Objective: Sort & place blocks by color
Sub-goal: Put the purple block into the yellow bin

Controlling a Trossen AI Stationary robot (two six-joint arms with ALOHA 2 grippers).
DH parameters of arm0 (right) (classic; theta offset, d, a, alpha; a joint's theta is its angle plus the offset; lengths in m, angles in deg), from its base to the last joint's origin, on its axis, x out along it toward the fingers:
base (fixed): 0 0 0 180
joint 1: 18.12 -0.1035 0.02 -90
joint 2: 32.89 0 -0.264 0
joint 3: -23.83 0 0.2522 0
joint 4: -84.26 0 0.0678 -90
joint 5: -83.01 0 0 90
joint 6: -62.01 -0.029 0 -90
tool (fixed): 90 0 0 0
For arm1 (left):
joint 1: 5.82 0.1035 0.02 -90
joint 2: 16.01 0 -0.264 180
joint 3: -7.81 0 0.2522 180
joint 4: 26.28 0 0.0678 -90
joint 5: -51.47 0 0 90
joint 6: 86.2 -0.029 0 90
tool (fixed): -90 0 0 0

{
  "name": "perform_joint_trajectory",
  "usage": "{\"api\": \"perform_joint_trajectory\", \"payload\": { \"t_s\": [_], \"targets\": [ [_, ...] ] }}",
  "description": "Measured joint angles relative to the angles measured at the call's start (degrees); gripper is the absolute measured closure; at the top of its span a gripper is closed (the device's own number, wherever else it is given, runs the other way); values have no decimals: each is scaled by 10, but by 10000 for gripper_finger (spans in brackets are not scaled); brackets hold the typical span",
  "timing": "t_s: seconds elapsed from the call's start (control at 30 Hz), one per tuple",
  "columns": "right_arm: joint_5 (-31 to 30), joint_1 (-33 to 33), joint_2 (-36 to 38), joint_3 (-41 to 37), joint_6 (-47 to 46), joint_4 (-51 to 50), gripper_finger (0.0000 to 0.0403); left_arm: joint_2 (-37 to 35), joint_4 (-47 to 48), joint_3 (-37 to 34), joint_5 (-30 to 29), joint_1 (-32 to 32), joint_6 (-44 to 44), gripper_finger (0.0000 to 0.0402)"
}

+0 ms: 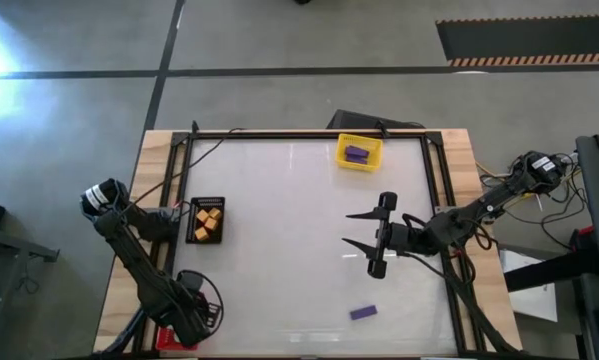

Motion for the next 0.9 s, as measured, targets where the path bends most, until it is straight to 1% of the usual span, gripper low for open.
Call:
{"api": "perform_joint_trajectory", "payload": {
  "t_s": [0.07, 0.13, 0.23, 0.33, 0.4, 0.47, 0.53, 0.6, 0.67, 0.77, 0.83, 0.9],
  "targets": [
    [0, 0, 0, 0, -5, -1, 174, -6, -10, 20, -3, 6, -25, 233],
    [0, 0, 0, 0, -12, -1, 174, -8, -7, 47, -43, 14, -69, 233],
    [4, 0, 0, 0, -21, -4, 174, -9, -18, 87, -152, 33, -185, 233],
    [9, 0, 0, 0, -40, -16, 174, -10, -44, 118, -278, 60, -344, 233],
    [10, 0, 0, 0, -50, -27, 174, -10, -76, 126, -335, 79, -458, 233],
    [10, -1, 0, 0, -57, -41, 174, -10, -126, 126, -355, 96, -586, 233],
    [11, -2, 0, 1, -61, -50, 174, -10, -181, 118, -358, 108, -708, 233],
    [11, -2, 0, 5, -61, -60, 174, -9, -212, 109, -358, 120, -792, 233],
    [13, -3, 0, 12, -61, -77, 174, -6, -232, 101, -357, 133, -837, 233],
    [34, -2, 0, 19, -60, -113, 174, -6, -250, 78, -365, 152, -879, 233],
    [66, -2, 0, 26, -69, -150, 174, -6, -268, 61, -383, 159, -907, 233],
    [128, -2, 0, 36, -93, -208, 174, -6, -307, 40, -414, 163, -951, 233]
  ]
}}
